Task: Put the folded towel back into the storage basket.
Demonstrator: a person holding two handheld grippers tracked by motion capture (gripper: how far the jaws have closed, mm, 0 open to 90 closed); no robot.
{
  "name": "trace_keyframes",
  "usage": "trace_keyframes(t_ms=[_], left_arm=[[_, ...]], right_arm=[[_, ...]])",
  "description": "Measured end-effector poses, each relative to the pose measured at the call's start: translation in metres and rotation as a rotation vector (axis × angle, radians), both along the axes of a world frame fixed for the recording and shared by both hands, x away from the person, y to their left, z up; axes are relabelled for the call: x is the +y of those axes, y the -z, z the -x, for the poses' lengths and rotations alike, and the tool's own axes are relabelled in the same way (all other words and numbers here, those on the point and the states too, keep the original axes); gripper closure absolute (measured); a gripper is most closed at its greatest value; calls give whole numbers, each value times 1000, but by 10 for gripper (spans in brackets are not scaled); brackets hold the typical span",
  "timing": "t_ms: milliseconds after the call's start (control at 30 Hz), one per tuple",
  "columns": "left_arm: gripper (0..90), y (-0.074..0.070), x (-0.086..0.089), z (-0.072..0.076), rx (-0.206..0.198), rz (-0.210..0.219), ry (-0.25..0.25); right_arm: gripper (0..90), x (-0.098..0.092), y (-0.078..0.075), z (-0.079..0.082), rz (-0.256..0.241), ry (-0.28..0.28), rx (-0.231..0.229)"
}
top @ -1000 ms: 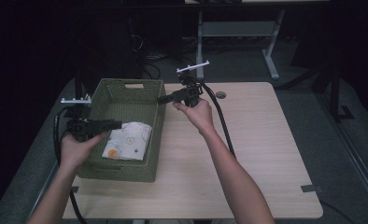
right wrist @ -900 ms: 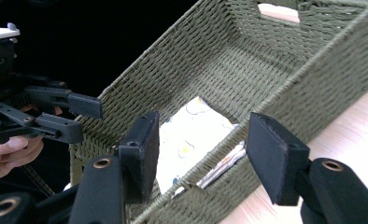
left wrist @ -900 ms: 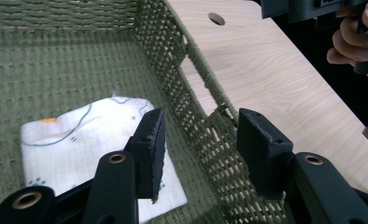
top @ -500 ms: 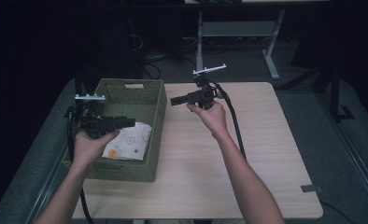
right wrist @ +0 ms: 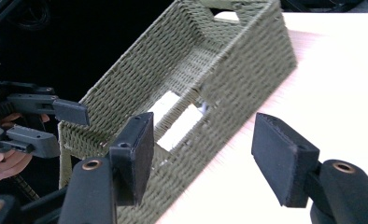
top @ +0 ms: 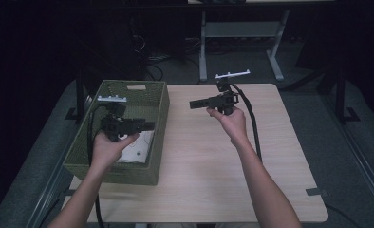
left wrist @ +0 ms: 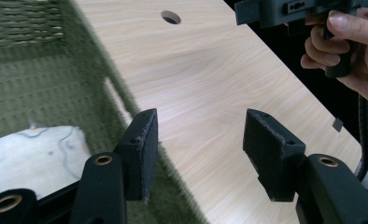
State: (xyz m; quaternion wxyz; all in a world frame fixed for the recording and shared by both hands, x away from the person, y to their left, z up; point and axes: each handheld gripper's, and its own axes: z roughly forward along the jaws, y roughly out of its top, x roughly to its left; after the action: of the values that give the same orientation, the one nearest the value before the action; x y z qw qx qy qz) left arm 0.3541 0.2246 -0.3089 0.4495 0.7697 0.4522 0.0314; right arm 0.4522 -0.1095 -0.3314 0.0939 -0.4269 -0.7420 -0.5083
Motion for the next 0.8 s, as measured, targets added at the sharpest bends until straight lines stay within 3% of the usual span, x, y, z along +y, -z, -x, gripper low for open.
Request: trace_keyframes(t_ms=[800], left_arm=[[416,11,-90,3,15,-21,75]], right_arm=[[348,-87,23,22,-13,77,21]])
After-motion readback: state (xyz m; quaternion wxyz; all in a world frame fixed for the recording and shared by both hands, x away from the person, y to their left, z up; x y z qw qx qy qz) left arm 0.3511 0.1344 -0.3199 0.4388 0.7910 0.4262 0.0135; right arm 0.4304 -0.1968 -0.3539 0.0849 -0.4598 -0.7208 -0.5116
